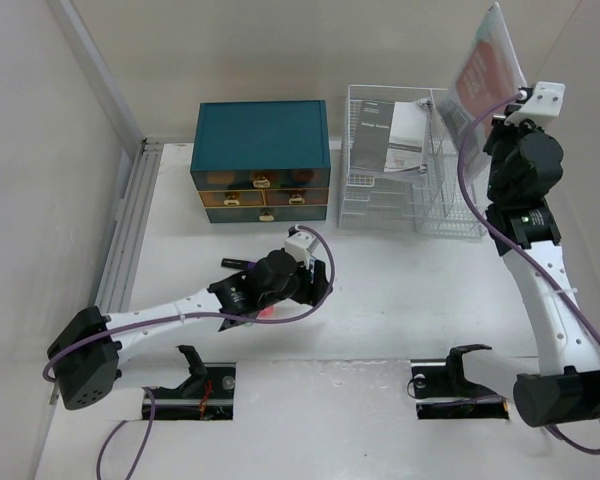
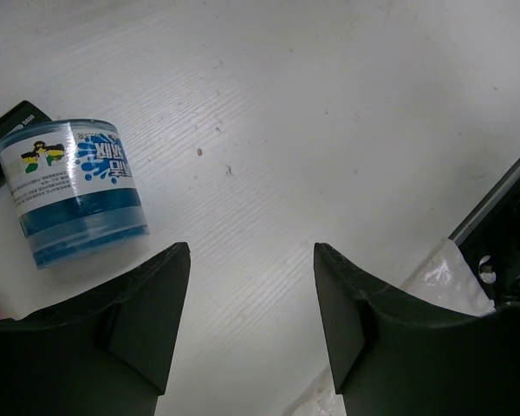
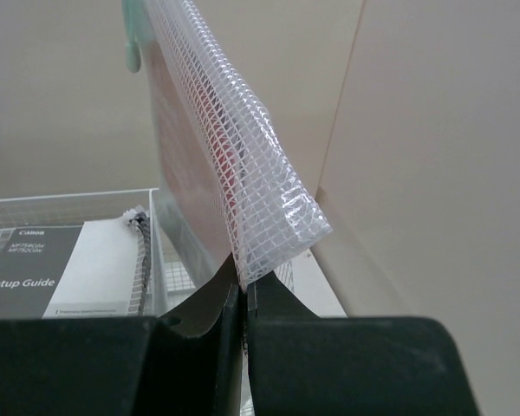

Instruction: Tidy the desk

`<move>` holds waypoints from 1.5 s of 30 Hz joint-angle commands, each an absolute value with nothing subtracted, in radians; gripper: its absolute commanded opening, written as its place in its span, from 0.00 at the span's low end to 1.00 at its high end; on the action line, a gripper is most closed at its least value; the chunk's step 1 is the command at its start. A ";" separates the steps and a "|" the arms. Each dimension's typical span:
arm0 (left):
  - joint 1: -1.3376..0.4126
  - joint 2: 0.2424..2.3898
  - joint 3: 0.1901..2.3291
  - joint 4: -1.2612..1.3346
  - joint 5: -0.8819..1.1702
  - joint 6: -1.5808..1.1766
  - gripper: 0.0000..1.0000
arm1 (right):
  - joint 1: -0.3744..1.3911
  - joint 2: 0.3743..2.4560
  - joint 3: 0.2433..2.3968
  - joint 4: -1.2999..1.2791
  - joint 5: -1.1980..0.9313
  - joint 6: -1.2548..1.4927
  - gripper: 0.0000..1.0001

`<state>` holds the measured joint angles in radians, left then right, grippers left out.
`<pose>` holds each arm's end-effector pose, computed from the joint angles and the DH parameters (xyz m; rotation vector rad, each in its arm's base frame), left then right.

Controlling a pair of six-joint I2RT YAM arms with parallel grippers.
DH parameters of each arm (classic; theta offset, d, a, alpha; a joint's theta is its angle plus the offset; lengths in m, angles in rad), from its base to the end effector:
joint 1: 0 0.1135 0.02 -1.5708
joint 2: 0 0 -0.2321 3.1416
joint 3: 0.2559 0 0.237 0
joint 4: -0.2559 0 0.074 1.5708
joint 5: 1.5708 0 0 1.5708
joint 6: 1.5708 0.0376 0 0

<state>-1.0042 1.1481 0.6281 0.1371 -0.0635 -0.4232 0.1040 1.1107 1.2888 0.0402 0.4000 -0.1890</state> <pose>0.1400 -0.2156 0.2216 0.5470 1.9837 -0.8601 0.2383 0.0101 0.4446 0.1389 1.3712 -0.3414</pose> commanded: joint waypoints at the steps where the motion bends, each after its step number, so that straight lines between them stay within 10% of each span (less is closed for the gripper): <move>1: -1.022 1.106 0.620 0.167 -0.060 -0.417 0.56 | 0.098 1.117 1.283 0.196 0.428 -0.138 0.00; 45: -1.031 1.078 0.629 0.149 -0.069 -0.417 0.56 | 0.064 1.365 1.049 0.531 0.223 -0.221 0.00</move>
<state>-1.0264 1.0966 0.6281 0.1329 -0.0616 -0.4232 0.0708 1.3743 1.0592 0.4171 0.2680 -0.2234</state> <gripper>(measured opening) 0.559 0.038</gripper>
